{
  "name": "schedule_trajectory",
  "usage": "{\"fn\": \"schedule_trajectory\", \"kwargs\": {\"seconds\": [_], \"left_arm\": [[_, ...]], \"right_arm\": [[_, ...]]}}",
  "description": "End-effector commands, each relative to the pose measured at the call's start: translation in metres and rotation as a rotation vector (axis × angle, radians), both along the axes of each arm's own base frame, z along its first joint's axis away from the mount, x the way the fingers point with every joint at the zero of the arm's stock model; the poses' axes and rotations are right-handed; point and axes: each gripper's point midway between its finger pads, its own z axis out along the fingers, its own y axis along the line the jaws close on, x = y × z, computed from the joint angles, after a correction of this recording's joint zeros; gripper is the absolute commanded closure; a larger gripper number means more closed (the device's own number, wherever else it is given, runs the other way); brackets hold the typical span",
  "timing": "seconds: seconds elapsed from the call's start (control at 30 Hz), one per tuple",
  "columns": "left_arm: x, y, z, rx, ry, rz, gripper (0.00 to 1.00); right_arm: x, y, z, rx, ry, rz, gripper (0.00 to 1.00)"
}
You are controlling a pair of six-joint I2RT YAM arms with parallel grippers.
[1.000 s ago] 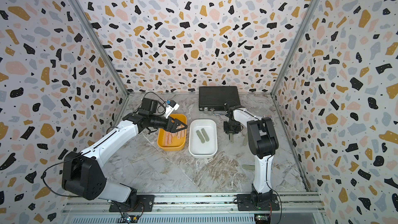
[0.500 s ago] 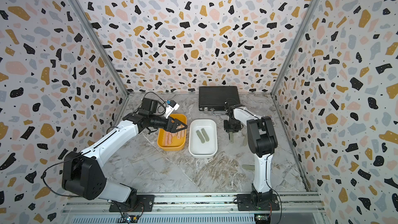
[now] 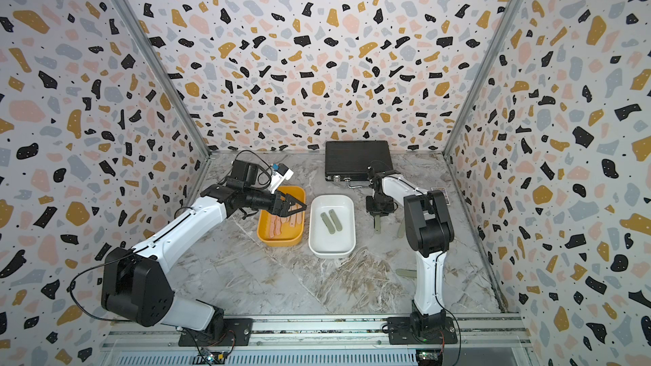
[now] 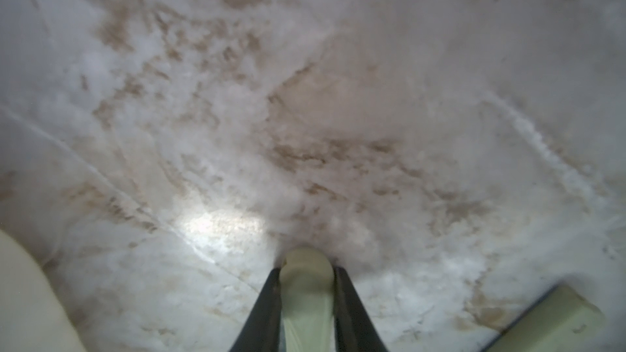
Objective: Place the fruit knives into the storage box by color
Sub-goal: Pick up the fruit knife from the center of the board.
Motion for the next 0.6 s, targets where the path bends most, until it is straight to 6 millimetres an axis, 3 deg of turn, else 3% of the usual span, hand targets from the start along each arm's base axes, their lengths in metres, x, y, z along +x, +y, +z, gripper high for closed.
{"fn": "schedule_trajectory", "kwargs": {"seconds": [0.0,0.33,0.57], "left_arm": [[0.004,0.003,0.001,-0.004,-0.02,0.003,0.09],[0.013,0.02,0.011,-0.03,-0.025,0.052,0.09],[0.018,0.03,0.013,-0.045,-0.02,0.08,0.09]], "right_arm": [[-0.015,-0.005,0.015,-0.015,0.021,0.009,0.78],[-0.014,0.005,0.055,0.004,-0.036,0.04,0.78],[-0.014,0.033,0.091,0.042,-0.101,0.09,0.78]]}}
